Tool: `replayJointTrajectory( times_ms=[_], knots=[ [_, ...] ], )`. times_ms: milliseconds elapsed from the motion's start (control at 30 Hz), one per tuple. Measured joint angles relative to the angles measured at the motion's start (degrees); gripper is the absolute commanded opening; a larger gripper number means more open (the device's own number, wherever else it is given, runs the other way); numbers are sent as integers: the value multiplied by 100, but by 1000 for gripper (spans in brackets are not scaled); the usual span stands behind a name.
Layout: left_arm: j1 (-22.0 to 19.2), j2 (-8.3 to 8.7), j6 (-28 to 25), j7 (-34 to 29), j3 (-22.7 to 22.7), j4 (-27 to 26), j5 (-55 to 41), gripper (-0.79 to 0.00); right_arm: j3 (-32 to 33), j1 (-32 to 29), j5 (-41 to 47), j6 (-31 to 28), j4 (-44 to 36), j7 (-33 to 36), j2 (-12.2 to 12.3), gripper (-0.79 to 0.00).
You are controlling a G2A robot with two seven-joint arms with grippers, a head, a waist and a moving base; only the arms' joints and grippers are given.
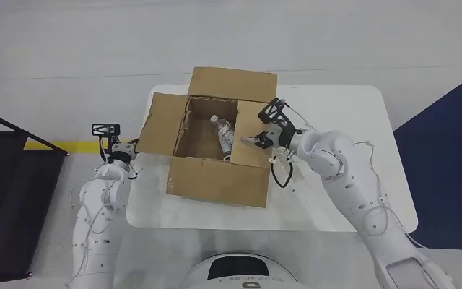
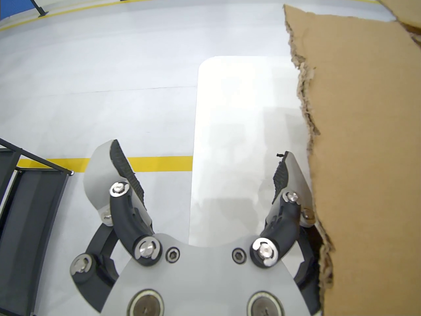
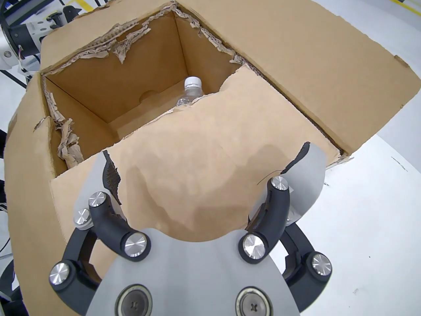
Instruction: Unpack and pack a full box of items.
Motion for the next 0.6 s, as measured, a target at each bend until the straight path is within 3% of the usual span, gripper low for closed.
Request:
replayJointTrajectory(
  times_ms=[333,600],
  knots=[
    [316,19,-125,355,-60,-796,-420,0,565,-496,253,-194,-203,-760,93,0],
    [499,17,-245,210,389,-1469,-250,0,1131,-999,558,-333,-208,-1233,177,0]
  ],
)
